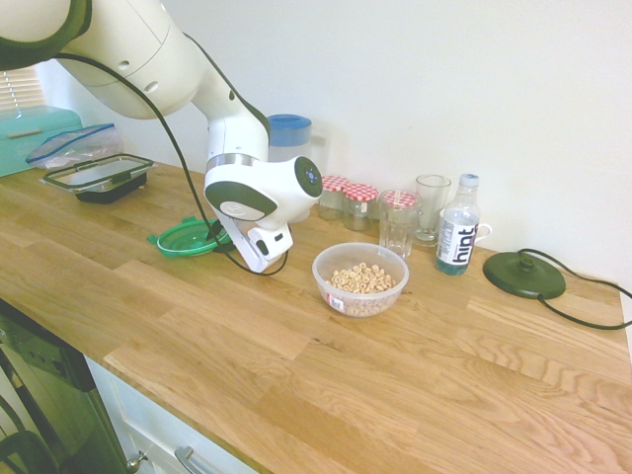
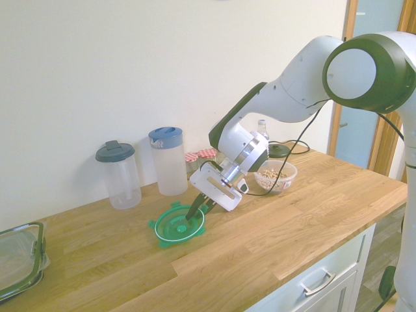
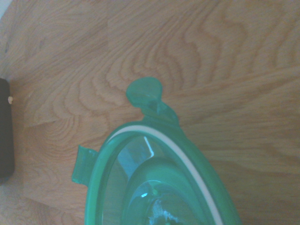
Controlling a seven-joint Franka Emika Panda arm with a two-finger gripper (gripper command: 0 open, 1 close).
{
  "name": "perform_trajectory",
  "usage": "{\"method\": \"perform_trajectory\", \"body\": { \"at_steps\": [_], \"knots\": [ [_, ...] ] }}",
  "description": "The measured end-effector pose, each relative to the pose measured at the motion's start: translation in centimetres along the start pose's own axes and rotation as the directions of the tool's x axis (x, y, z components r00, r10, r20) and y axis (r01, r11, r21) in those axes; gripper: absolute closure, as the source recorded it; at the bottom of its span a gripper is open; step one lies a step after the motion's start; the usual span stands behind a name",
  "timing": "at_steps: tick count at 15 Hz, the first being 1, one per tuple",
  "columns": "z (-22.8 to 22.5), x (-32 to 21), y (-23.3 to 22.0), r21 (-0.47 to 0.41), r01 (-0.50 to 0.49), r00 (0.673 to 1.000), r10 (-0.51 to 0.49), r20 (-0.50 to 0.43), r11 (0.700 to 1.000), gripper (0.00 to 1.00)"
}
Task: Cover the lid of food container
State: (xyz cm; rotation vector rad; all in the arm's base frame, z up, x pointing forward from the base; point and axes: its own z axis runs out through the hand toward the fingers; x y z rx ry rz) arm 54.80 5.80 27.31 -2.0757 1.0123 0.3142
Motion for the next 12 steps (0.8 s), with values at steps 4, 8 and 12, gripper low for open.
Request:
{"method": "perform_trajectory", "body": {
  "at_steps": [4, 8, 12],
  "knots": [
    [-0.2, 0.0, 0.1, -0.018, 0.018, 1.0, -0.018, -0.001, 1.0, 1.0],
    [-1.0, -0.2, 0.3, -0.066, 0.053, 0.999, -0.053, 0.012, 0.996, 1.0],
    [-4.1, -4.4, -3.5, -0.167, 0.181, 0.982, -0.188, -0.028, 0.969, 1.0]
  ]
}}
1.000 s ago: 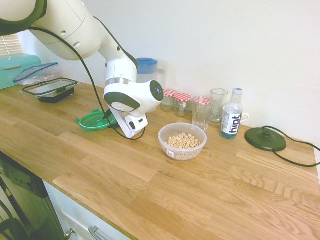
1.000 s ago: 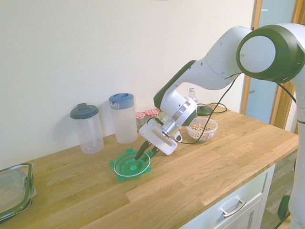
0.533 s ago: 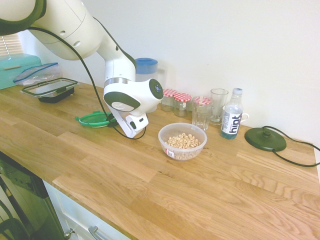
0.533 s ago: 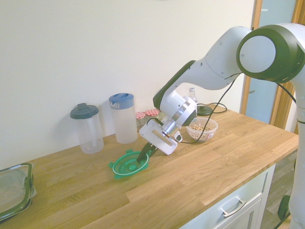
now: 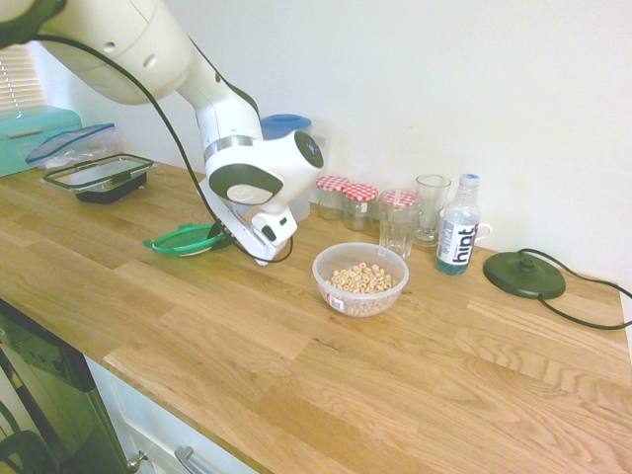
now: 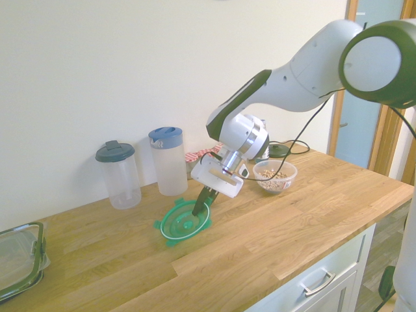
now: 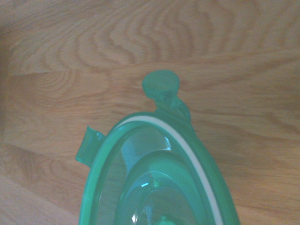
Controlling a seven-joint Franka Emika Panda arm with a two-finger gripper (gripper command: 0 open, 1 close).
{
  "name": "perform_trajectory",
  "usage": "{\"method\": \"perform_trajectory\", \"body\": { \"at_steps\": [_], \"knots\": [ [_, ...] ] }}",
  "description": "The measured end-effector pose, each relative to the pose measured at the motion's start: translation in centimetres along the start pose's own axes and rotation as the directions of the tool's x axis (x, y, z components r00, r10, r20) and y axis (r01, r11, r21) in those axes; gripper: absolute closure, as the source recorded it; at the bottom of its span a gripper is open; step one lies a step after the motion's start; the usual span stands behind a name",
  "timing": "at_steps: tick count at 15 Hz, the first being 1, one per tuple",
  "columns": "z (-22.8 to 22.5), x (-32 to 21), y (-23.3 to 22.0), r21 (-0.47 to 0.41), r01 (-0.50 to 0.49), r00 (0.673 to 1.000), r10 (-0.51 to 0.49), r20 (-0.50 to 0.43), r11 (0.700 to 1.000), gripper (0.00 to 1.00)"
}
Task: Cover the lid of food container
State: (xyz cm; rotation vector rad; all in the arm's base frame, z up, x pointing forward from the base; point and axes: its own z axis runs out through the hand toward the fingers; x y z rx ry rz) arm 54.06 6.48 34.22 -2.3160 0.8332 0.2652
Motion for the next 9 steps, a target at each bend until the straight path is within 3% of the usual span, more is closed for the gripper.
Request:
{"method": "perform_trajectory", "body": {
  "at_steps": [2, 5, 9],
  "knots": [
    [-2.7, -2.7, -2.5, -0.06, 0.053, 0.997, -0.056, -0.045, 0.997, 1.0],
    [-8.3, -6.2, -4.8, -0.249, 0.066, 0.978, -0.112, -0.174, 0.966, 1.0],
    [-17.5, -11.4, -8.1, -0.479, 0.009, 0.924, -0.19, -0.332, 0.878, 1.0]
  ]
}}
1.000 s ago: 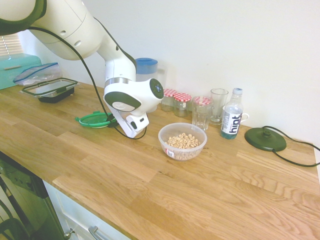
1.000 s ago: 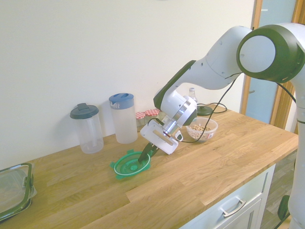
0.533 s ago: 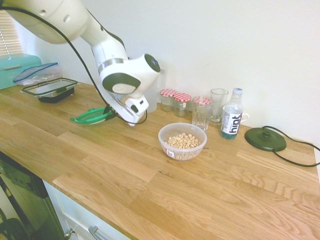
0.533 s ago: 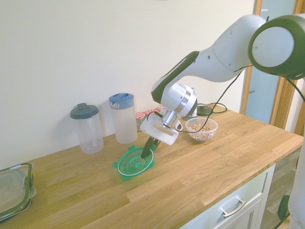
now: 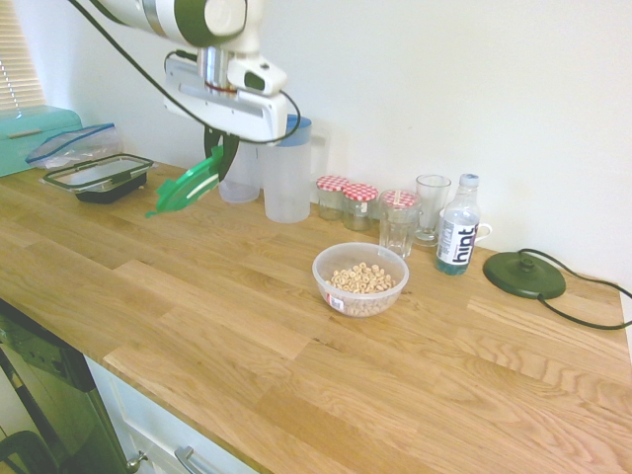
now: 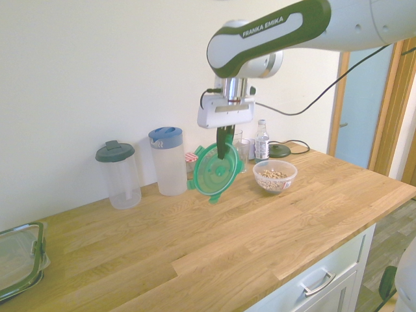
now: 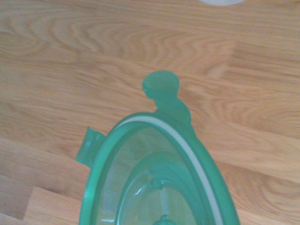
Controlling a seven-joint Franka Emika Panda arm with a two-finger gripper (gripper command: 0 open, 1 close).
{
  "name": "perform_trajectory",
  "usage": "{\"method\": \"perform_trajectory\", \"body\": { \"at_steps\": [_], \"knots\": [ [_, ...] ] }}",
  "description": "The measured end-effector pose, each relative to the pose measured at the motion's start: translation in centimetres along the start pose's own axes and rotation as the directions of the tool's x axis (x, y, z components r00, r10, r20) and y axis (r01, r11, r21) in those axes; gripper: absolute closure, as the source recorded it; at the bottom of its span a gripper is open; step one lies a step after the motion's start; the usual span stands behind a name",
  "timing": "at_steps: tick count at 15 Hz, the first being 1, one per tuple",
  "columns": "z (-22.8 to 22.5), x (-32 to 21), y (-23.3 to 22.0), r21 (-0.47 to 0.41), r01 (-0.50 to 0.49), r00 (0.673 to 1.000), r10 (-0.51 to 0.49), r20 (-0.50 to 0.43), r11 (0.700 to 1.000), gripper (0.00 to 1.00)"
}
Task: Cover the lid of food container
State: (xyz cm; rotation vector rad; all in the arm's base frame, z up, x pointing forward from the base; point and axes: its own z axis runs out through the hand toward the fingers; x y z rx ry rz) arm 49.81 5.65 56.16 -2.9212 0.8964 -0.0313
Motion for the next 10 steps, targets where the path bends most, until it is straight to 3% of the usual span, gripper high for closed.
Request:
{"method": "perform_trajectory", "body": {
  "at_steps": [2, 5, 10],
  "knots": [
    [-3.1, -0.7, 0.1, -0.118, 0.004, 0.996, -0.014, -0.084, 0.993, 1.0],
    [-4.3, 0.0, 1.5, -0.289, -0.008, 0.977, -0.054, -0.208, 0.957, 1.0],
    [-3.7, 3.3, 3.2, -0.512, -0.111, 0.909, -0.121, -0.399, 0.852, 1.0]
  ]
}}
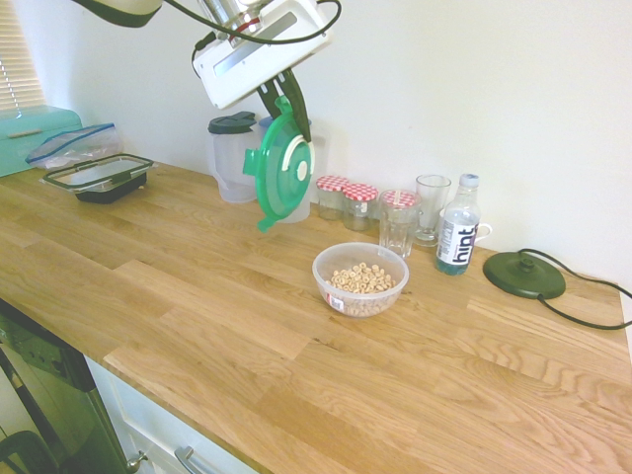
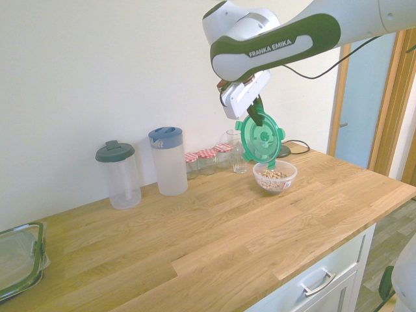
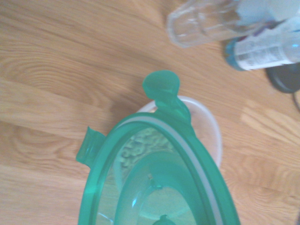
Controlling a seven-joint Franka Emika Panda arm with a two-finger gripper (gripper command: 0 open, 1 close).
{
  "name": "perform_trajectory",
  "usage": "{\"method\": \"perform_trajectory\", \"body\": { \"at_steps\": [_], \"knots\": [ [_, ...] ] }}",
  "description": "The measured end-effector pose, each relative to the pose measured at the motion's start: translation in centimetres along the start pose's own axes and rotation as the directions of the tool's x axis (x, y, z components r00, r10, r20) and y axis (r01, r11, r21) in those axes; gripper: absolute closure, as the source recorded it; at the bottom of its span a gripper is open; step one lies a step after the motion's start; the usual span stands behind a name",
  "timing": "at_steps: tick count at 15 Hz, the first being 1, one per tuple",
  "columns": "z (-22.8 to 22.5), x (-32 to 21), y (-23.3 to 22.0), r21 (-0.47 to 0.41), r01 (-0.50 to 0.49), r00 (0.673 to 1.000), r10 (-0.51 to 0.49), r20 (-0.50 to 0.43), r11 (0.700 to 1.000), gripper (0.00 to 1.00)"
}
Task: Cover the lid of food container
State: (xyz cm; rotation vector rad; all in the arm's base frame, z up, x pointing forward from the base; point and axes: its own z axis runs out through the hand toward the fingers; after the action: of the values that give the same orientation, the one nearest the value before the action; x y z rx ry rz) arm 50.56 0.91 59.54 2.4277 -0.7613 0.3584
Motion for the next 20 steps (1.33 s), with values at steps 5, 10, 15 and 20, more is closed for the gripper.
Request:
{"method": "perform_trajectory", "body": {
  "at_steps": [5, 10, 15, 20],
  "knots": [
    [1.8, 0.9, 0.9, -0.263, -0.043, 0.978, -0.013, -0.208, 0.964, 1.0],
    [8.3, -1.6, -0.1, -0.489, -0.108, 0.914, -0.106, -0.391, 0.866, 1.0],
    [13.8, -4.8, -2.8, -0.598, -0.255, 0.854, -0.113, -0.508, 0.76, 1.0],
    [15.5, -6.1, -7.3, -0.599, -0.226, 0.829, -0.17, -0.532, 0.768, 1.0]
  ]
}}
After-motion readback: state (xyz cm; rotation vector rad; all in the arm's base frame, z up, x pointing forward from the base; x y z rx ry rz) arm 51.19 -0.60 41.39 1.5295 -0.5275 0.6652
